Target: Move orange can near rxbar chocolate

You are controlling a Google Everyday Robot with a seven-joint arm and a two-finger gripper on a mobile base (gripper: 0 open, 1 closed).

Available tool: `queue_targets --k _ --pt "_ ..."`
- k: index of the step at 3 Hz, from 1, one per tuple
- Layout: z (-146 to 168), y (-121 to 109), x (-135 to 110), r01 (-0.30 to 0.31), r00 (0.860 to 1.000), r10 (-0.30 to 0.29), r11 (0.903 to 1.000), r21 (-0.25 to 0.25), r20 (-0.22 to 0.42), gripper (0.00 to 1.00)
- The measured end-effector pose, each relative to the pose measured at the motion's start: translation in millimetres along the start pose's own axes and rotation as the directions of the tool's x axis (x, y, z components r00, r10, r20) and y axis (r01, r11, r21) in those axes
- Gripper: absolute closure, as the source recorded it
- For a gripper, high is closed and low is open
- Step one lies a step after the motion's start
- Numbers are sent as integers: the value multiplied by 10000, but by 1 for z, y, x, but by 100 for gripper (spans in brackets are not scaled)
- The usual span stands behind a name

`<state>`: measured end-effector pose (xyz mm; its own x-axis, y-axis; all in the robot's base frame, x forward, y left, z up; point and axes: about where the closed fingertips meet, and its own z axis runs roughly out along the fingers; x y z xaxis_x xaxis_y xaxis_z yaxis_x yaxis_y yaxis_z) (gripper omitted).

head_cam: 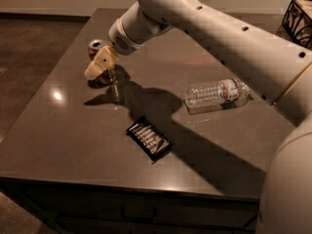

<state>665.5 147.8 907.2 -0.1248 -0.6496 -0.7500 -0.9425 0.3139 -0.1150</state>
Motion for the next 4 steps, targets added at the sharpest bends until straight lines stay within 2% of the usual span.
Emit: queue_targets --k 1,2,3,4 --pt "9 1 -7 91 9999 -86 9991 -412 118 13" --pt "14 2 -10 97 9999 -92 9963 -849 70 34" --pt "9 1 -12 46 10000 -41 9943 -1063 50 58" --pt "-14 -4 -20 158 9999 -153 9913 -1306 55 81"
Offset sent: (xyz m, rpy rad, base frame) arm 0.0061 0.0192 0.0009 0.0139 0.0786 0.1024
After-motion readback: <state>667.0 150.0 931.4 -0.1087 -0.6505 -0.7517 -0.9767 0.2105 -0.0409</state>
